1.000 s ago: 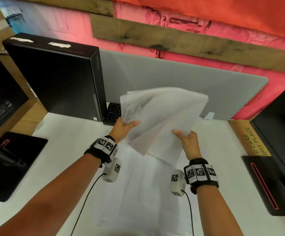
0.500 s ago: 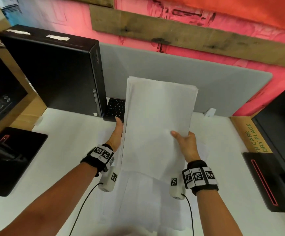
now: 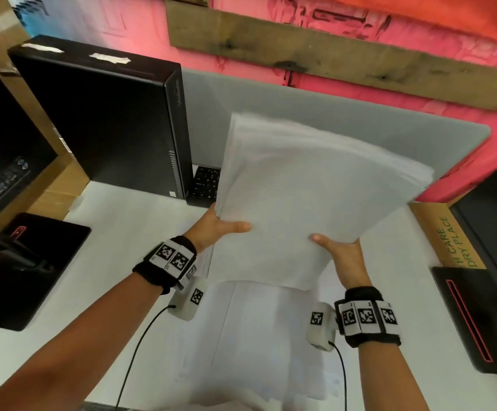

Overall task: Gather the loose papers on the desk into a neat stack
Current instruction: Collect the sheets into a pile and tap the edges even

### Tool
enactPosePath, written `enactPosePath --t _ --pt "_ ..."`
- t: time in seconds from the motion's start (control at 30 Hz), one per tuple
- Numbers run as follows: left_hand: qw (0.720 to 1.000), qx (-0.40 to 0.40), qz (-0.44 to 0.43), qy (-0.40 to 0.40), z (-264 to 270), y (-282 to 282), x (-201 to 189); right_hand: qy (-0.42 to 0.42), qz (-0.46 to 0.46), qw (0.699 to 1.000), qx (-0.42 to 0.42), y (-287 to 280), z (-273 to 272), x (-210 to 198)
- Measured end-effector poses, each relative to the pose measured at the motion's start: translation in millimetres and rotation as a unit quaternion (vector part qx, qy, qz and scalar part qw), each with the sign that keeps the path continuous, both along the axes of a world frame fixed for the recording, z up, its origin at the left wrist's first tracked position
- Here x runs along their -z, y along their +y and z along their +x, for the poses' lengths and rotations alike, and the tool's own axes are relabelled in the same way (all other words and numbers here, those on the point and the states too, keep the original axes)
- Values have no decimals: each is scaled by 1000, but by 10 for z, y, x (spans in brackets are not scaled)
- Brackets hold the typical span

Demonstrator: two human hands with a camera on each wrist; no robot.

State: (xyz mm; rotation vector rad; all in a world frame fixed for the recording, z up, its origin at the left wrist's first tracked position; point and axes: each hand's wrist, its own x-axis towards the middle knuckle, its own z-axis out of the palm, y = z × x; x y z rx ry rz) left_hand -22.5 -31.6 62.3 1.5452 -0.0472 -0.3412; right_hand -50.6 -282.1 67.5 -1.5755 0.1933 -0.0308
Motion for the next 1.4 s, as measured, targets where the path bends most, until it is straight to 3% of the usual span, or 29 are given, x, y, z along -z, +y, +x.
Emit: enactPosePath --t 0.23,0.47,0.67,0.9,0.97,1.1,1.17,1.27,1.4 --pt "997 42 33 -61 122 -15 -171 -48 -23 999 2 -68 85 -260" --pt "991 -68 -79 -82 172 9 -255 -85 -2 995 41 35 98 -299" --pt "993 -45 -71 -82 145 26 -146 -15 3 999 39 -11 26 -38" --pt "977 -153 -93 -119 277 -141 -282 -56 1 997 62 131 191 -384" --pt "975 -179 -97 -94 267 -122 -183 -54 13 997 50 140 146 -355" --pt "994 -92 -33 40 159 -155 296 59 2 998 21 239 73 -35" --pt "997 -70 3 36 186 -177 493 91 -11 995 37 271 76 35" --pt "995 -96 -2 23 216 -167 247 63 -61 994 58 166 114 -51" --pt "1000 -15 20 -2 149 -136 260 112 -135 983 50 -82 6 138"
